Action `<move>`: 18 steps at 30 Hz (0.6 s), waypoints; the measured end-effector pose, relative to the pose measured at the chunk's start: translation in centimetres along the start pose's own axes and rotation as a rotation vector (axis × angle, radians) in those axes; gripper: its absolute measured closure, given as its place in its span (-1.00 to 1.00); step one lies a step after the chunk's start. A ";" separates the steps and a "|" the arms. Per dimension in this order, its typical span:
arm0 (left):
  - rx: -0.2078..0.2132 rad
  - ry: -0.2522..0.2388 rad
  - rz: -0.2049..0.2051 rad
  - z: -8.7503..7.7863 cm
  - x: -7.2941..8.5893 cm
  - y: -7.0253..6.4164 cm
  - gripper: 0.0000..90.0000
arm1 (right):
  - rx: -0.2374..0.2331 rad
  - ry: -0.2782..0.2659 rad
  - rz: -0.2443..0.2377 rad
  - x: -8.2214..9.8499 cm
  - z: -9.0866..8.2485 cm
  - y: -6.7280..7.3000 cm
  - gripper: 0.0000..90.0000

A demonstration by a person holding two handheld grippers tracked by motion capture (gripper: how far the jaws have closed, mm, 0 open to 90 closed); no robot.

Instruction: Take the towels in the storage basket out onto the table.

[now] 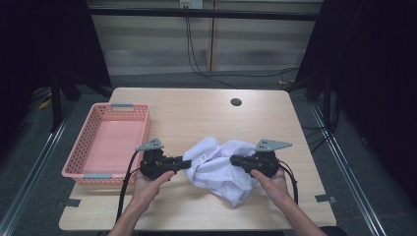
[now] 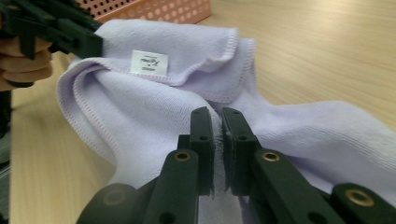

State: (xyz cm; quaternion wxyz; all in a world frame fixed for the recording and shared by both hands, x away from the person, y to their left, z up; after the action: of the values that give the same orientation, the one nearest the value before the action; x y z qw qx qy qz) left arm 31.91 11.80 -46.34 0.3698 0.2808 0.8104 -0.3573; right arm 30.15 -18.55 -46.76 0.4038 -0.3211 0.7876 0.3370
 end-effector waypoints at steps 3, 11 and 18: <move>0.014 -0.008 0.001 0.0 0.0 0.0 0.75 | 0.029 -0.013 0.008 -0.1 -0.4 -0.3 0.87; 0.026 -0.020 0.000 -0.2 -0.3 -0.7 0.80 | 0.024 -0.046 0.033 -0.8 -2.2 -1.5 0.87; 0.011 -0.018 0.025 -0.7 -0.5 -0.9 0.90 | 0.067 -0.070 0.046 -1.2 -3.3 -2.5 0.88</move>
State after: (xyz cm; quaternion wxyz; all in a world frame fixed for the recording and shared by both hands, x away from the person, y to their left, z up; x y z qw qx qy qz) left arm 31.27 11.75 -45.32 0.3801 0.2898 0.8013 -0.3598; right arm 31.23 -22.31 -44.92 0.4339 -0.2773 0.7909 0.3306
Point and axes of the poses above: each handheld gripper's, and its own axes: z roughly forward along the jaws, x roughly out of its underside, y roughly to its left, the point moved 3 cm from there along z, roughly forward along the jaws, and after that the axes turned 7 degrees about -x, right-handed, at the moved point
